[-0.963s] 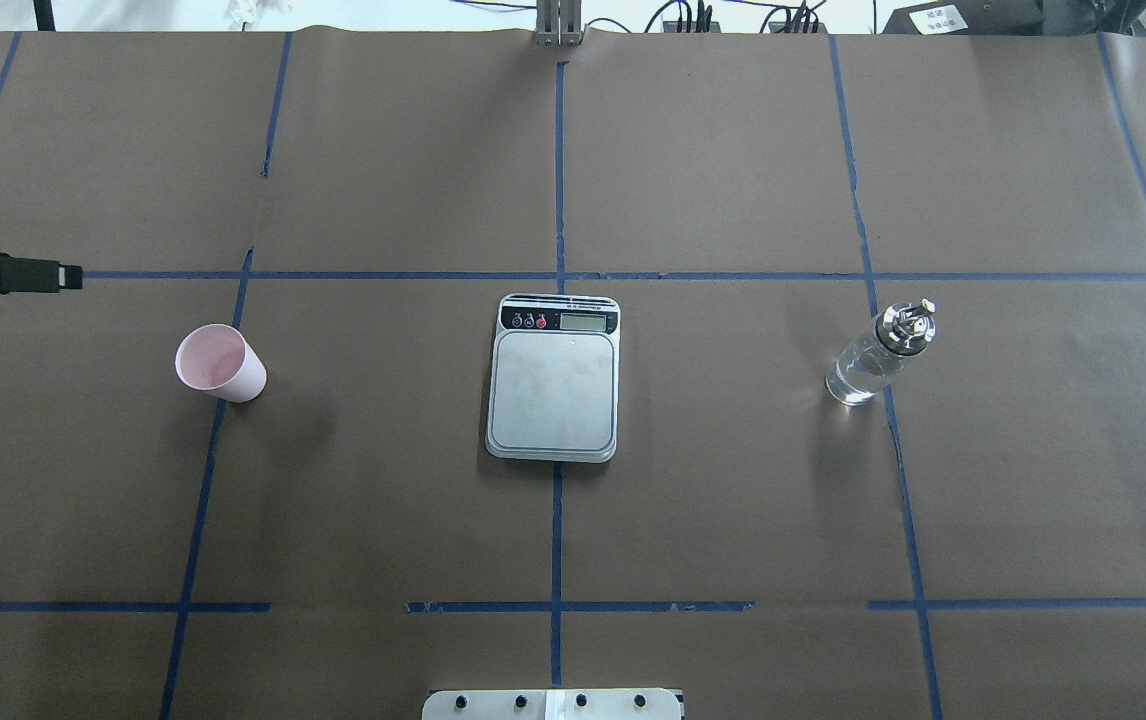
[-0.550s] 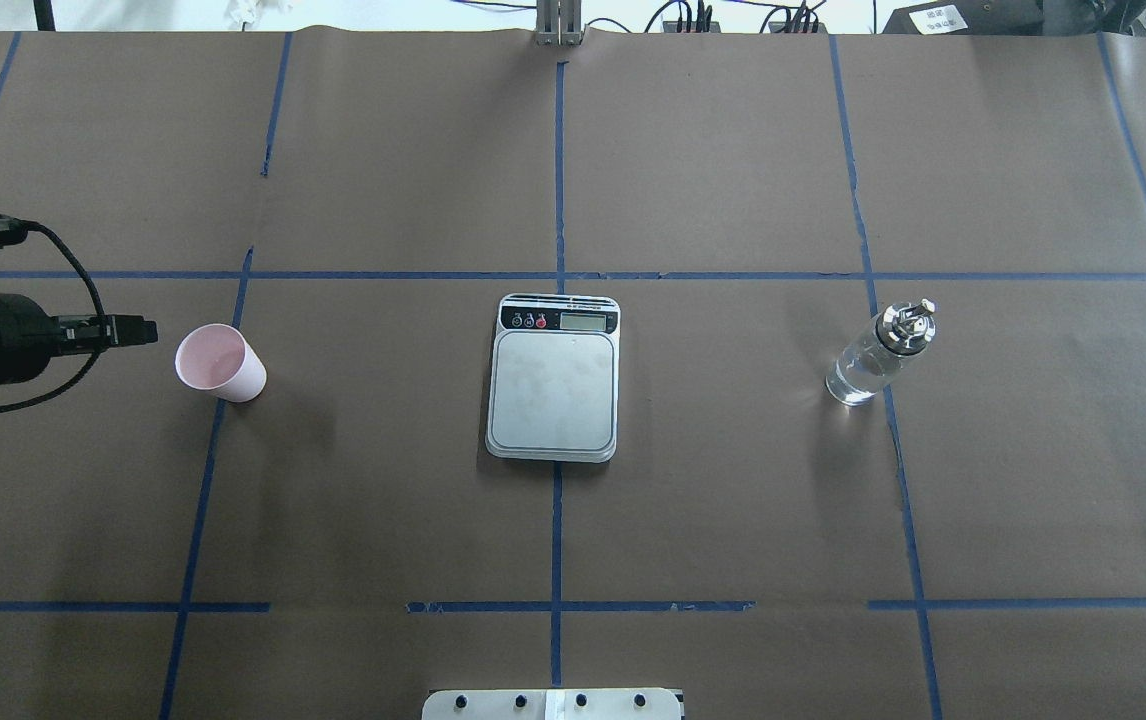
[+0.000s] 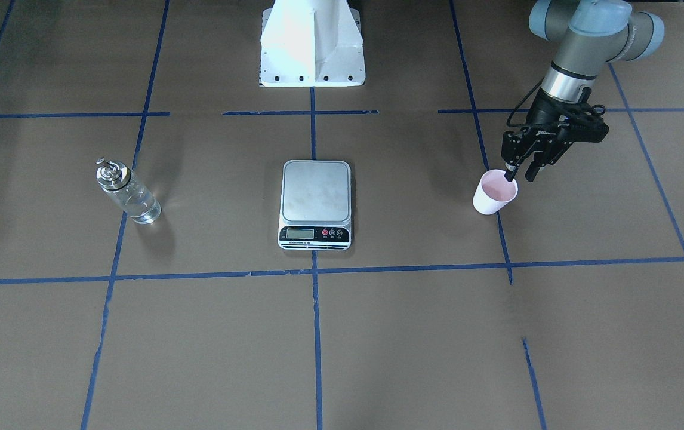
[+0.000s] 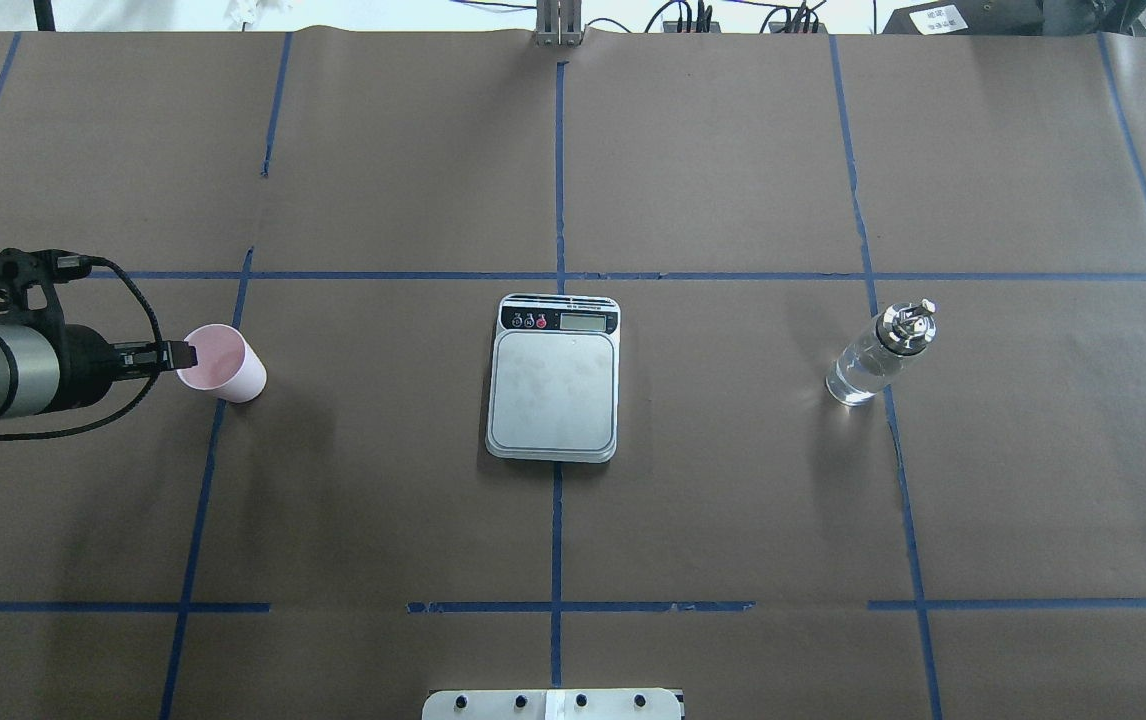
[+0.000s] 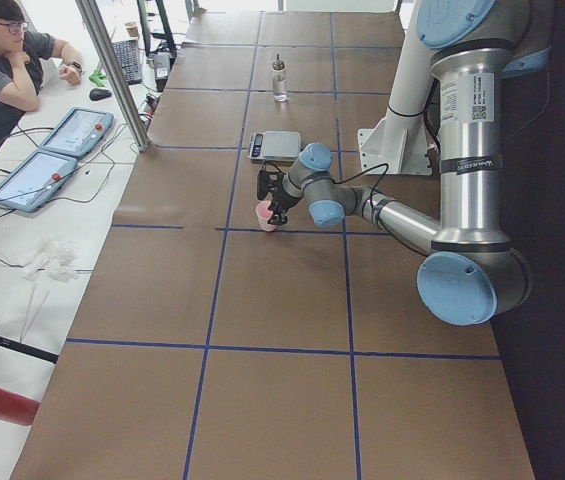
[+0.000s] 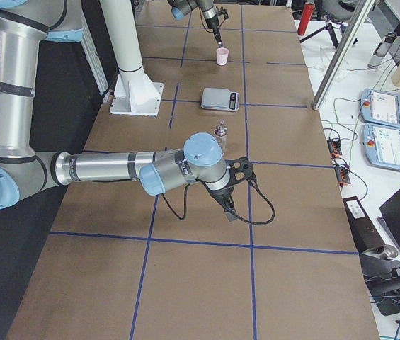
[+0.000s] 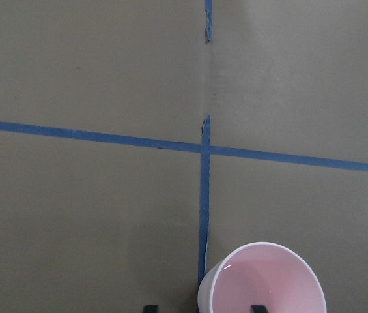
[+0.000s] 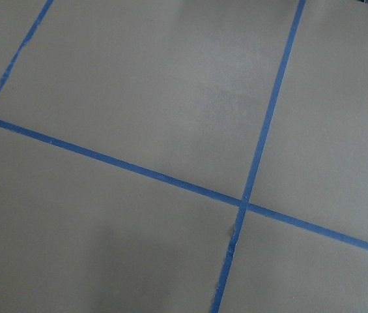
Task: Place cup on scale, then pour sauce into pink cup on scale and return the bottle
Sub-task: 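Reach the left gripper to the pink cup and grasp it, then carry the pink cup with the left gripper onto the scale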
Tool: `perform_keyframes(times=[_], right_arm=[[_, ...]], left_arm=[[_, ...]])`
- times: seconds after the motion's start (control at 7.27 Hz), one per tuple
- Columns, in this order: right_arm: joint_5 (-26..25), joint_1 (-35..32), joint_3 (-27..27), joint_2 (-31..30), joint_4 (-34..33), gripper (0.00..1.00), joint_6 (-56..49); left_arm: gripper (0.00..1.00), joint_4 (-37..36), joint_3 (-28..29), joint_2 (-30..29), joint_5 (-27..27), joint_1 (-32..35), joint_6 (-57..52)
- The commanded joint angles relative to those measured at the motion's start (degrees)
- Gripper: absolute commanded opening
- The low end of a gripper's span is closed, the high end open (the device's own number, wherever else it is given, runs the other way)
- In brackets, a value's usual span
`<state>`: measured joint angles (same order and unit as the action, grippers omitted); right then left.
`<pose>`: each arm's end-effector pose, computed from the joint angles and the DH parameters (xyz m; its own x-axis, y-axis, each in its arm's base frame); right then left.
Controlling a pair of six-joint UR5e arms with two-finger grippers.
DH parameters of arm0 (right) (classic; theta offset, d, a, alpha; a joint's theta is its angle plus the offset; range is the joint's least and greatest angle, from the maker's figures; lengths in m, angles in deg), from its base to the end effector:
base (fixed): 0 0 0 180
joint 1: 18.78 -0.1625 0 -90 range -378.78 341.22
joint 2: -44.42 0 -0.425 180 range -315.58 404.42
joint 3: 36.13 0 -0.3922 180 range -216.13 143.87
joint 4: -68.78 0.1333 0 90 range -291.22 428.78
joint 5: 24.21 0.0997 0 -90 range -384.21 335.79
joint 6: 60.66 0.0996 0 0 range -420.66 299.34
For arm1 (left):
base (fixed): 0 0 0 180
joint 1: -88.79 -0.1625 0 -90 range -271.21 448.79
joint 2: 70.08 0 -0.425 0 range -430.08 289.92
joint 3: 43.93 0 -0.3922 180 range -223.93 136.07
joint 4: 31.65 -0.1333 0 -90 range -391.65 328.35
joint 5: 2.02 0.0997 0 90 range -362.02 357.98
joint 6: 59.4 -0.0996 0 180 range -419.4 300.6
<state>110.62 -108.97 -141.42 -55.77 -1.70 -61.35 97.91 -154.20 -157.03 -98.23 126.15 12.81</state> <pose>0.0645 -0.4353 0.5686 0.7102 -0.3023 0.6359 0.0055 0.9055 0.4243 0.3147 -0.3944 0.4416 0.5770 -0.0584 -0.8147 0.3729 0.9063 0.1992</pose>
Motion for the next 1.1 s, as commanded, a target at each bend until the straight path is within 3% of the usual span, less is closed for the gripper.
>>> perform_keyframes(times=[0.0, 0.28, 0.69, 0.96], right_arm=[[0.0, 0.0, 0.0, -0.2, 0.0, 1.00, 0.0], [0.0, -0.1, 0.0, -0.2, 0.0, 1.00, -0.1], [0.0, -0.1, 0.0, -0.2, 0.0, 1.00, 0.0], [0.0, -0.1, 0.0, -0.2, 0.0, 1.00, 0.1]], left_arm=[[0.45, -0.5, 2.2, -1.7, 0.1, -0.4, 0.0], [0.00, -0.5, 2.1, -1.6, 0.1, -0.5, -0.1], [0.00, -6.0, -0.3, -4.8, -0.2, -0.5, -0.5], [0.00, -25.6, -4.2, -18.0, -0.4, -0.5, 0.1]])
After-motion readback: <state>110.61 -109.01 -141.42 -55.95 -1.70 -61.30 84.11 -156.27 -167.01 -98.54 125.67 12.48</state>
